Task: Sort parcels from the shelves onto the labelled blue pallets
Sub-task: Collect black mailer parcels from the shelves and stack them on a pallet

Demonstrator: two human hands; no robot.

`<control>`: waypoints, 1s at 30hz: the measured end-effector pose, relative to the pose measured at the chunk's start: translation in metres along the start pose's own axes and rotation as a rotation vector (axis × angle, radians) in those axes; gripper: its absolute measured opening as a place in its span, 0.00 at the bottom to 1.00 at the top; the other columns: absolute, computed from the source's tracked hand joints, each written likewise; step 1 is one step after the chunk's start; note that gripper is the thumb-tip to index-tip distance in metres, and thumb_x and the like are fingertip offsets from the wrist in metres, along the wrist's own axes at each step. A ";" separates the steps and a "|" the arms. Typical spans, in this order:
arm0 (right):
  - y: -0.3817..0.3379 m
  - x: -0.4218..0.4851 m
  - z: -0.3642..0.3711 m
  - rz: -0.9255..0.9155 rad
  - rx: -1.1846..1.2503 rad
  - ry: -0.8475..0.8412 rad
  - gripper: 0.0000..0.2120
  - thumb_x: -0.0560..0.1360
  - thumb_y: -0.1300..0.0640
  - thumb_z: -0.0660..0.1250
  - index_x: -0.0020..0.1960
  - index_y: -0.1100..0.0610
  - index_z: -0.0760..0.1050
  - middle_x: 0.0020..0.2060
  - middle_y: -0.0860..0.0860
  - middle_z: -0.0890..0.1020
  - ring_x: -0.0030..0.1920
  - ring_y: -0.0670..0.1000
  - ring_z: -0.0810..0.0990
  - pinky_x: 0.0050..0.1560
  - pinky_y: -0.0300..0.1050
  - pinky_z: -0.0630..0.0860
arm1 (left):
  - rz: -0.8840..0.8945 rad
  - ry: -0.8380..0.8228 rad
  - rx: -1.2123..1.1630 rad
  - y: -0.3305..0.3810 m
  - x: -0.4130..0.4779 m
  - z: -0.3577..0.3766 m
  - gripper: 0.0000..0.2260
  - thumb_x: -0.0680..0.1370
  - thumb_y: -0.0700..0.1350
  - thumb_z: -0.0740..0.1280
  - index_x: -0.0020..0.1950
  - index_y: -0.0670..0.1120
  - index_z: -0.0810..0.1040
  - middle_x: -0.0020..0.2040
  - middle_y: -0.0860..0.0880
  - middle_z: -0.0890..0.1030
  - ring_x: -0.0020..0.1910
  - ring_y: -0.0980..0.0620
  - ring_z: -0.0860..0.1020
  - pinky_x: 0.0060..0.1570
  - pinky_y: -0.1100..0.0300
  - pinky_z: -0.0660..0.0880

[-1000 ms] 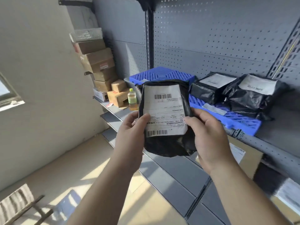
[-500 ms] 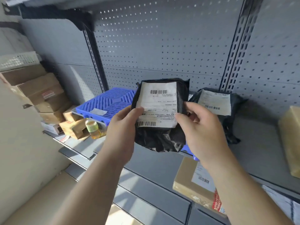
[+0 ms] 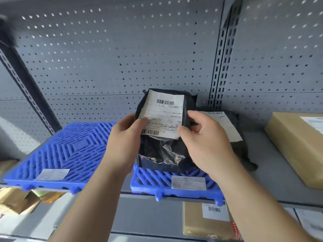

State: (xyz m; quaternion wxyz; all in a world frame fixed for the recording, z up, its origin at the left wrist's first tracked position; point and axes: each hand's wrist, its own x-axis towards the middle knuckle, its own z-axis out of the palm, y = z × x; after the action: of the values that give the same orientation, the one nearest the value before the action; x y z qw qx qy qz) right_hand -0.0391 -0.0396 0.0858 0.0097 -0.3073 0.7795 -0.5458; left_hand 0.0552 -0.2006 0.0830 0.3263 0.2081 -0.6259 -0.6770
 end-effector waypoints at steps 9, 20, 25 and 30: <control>-0.007 0.015 0.025 0.118 -0.213 -0.079 0.10 0.74 0.44 0.65 0.54 0.40 0.70 0.41 0.23 0.78 0.44 0.32 0.79 0.44 0.39 0.76 | -0.064 -0.109 0.122 -0.022 0.037 -0.019 0.09 0.74 0.53 0.68 0.50 0.56 0.86 0.47 0.50 0.88 0.48 0.47 0.87 0.47 0.50 0.83; -0.016 0.017 0.038 0.161 -0.441 -0.107 0.19 0.77 0.43 0.62 0.62 0.52 0.73 0.49 0.47 0.79 0.46 0.48 0.75 0.41 0.44 0.71 | -0.183 -0.262 0.242 -0.030 0.043 -0.031 0.15 0.71 0.56 0.70 0.57 0.55 0.82 0.48 0.53 0.88 0.47 0.51 0.87 0.48 0.53 0.80; -0.021 0.008 0.037 0.115 -0.461 -0.015 0.24 0.77 0.43 0.63 0.70 0.50 0.70 0.64 0.48 0.74 0.62 0.51 0.69 0.54 0.42 0.63 | -0.172 -0.271 0.222 -0.029 0.043 -0.035 0.22 0.71 0.57 0.72 0.64 0.56 0.78 0.53 0.54 0.87 0.49 0.52 0.86 0.51 0.53 0.80; -0.031 -0.001 0.037 0.053 -0.494 0.096 0.24 0.78 0.45 0.64 0.72 0.49 0.69 0.67 0.46 0.74 0.68 0.51 0.68 0.58 0.41 0.61 | -0.091 -0.217 0.281 -0.023 0.038 -0.042 0.38 0.67 0.61 0.71 0.77 0.58 0.66 0.64 0.60 0.79 0.58 0.62 0.80 0.53 0.64 0.73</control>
State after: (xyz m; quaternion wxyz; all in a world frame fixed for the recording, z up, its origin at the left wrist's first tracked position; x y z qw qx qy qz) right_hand -0.0110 -0.0772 0.0971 -0.0883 -0.2538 0.8964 -0.3524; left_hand 0.0532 -0.2572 0.0600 0.1935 0.2055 -0.7358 -0.6155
